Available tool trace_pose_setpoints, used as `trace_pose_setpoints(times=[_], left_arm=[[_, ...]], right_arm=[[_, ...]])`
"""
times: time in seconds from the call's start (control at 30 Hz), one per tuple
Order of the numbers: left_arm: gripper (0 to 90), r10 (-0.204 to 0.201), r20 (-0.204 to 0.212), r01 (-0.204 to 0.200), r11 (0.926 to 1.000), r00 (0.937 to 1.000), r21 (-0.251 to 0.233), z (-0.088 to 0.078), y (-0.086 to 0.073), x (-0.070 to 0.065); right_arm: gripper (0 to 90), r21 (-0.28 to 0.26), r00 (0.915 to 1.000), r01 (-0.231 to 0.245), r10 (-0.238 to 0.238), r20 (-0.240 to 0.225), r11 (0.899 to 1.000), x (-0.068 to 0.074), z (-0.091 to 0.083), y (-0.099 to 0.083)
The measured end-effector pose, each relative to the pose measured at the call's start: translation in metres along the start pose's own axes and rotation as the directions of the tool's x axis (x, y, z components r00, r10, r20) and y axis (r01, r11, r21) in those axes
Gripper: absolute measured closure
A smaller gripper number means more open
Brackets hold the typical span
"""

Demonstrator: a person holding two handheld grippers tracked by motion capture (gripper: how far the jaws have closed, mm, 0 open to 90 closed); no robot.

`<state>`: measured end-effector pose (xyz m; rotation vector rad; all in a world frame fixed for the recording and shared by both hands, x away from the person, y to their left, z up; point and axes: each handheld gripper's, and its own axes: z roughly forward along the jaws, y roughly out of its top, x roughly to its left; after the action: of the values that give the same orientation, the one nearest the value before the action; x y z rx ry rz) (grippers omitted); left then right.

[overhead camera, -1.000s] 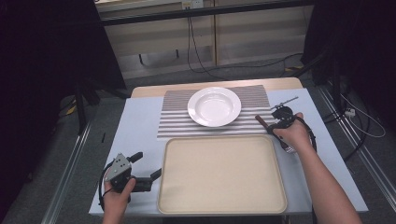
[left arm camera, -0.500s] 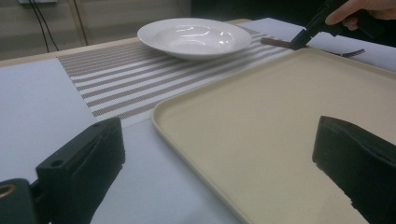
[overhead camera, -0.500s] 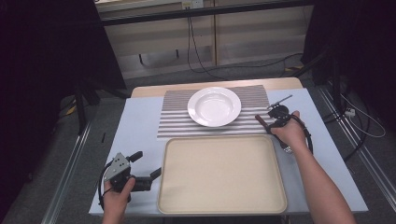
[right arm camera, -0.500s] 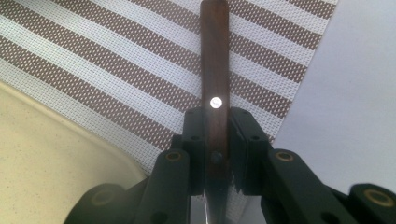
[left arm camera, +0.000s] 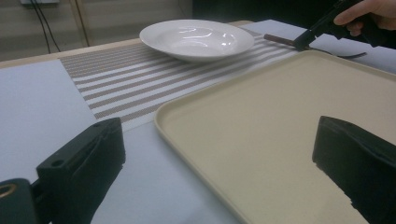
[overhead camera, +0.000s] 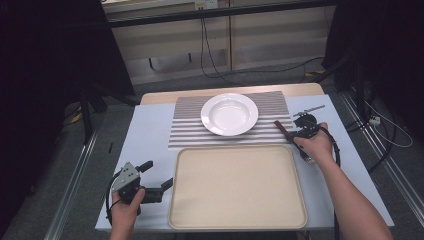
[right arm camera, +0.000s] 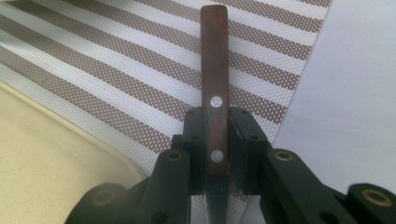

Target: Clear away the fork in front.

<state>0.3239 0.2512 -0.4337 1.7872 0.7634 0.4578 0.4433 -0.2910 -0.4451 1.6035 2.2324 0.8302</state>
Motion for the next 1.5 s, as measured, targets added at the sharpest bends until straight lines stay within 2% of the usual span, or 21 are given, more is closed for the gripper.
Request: trace_pose_setpoints(times=[0.07, 0.13, 0.27, 0.37, 0.53, 0.6, 0.7, 0.8, 0.9, 1.0, 1.13, 1.2, 1.3, 1.4, 1.43, 1.5], left_arm=[[2.6, 0.002, 0.002, -0.002, 1.0, 1.0, -0.001, -0.001, 0.0, 0.001], [2.6, -0.003, 0.001, 0.003, 1.0, 1.0, -0.004, -0.002, 0.0, 0.0], [2.6, -0.003, 0.001, 0.003, 1.0, 1.0, -0.005, -0.002, 0.0, 0.0], [2.5, -0.005, 0.001, 0.005, 0.9999, 1.0, -0.009, -0.002, 0.0, 0.001], [2.5, -0.005, 0.004, 0.005, 0.9999, 1.0, -0.009, -0.002, 0.0, 0.001], [2.5, -0.009, 0.002, 0.009, 0.9999, 1.0, -0.012, -0.003, 0.0, 0.001], [2.5, -0.015, 0.003, 0.015, 0.9997, 0.9999, -0.019, -0.003, 0.001, 0.001], [2.5, -0.016, 0.004, 0.016, 0.9996, 0.9999, -0.022, -0.003, 0.001, 0.001], [2.5, -0.014, 0.007, 0.014, 0.9997, 0.9999, -0.021, -0.003, 0.002, 0.0], [2.6, -0.014, 0.008, 0.014, 0.9996, 0.9999, -0.025, -0.002, 0.003, -0.001], [2.6, -0.014, 0.007, 0.014, 0.9996, 0.9999, -0.026, -0.002, 0.004, -0.001], [2.5, -0.013, 0.01, 0.013, 0.9995, 0.9999, -0.027, -0.002, 0.004, -0.001], [2.5, -0.015, 0.007, 0.015, 0.9994, 0.9999, -0.031, -0.002, 0.005, -0.001], [2.6, -0.021, 0.009, 0.022, 0.9991, 0.9997, -0.037, -0.002, 0.007, -0.002], [2.6, -0.016, 0.01, 0.017, 0.9992, 0.9998, -0.037, -0.001, 0.008, -0.002], [2.7, -0.018, 0.009, 0.019, 0.9991, 0.9998, -0.039, -0.001, 0.009, -0.003]], right_arm=[[78.2, -0.022, 0.9997, -0.02, 0.02, -0.017, 1.0, 0.0, -0.002, 0.0], [78.2, -0.069, 0.9995, -0.017, 0.015, -0.027, 0.997, 0.001, -0.006, 0.002], [78.2, -0.12, 0.9992, -0.005, 0.0, -0.039, 0.993, 0.004, -0.013, 0.006], [78.2, -0.166, 0.9991, 0.004, -0.011, -0.042, 0.986, 0.006, -0.019, 0.006], [78.2, -0.228, 0.9979, -0.016, 0.001, -0.065, 0.974, 0.006, -0.027, 0.003], [78.2, -0.257, 0.9985, -0.008, -0.006, -0.055, 0.966, 0.006, -0.033, 0.003], [78.2, -0.317, 0.997, -0.028, 0.004, -0.077, 0.948, 0.006, -0.042, 0.001], [78.2, -0.381, 0.9926, -0.059, 0.014, -0.12, 0.923, 0.012, -0.048, -0.008], [78.2, -0.422, 0.9869, -0.087, 0.02, -0.16, 0.902, 0.019, -0.052, -0.019], [78.2, -0.459, 0.9823, -0.094, 0.007, -0.187, 0.883, 0.028, -0.058, -0.028], [78.1, -0.487, 0.9754, -0.099, -0.012, -0.22, 0.868, 0.04, -0.067, -0.035], [78.2, -0.503, 0.9751, -0.098, -0.019, -0.221, 0.859, 0.045, -0.071, -0.039], [78.2, -0.527, 0.9697, -0.114, -0.021, -0.243, 0.842, 0.052, -0.074, -0.048], [78.1, -0.533, 0.9647, -0.124, -0.024, -0.262, 0.837, 0.058, -0.074, -0.052], [78.1, -0.532, 0.9626, -0.125, -0.027, -0.27, 0.838, 0.061, -0.074, -0.052], [78.1, -0.534, 0.963, -0.103, -0.051, -0.265, 0.839, 0.067, -0.074, -0.053]])
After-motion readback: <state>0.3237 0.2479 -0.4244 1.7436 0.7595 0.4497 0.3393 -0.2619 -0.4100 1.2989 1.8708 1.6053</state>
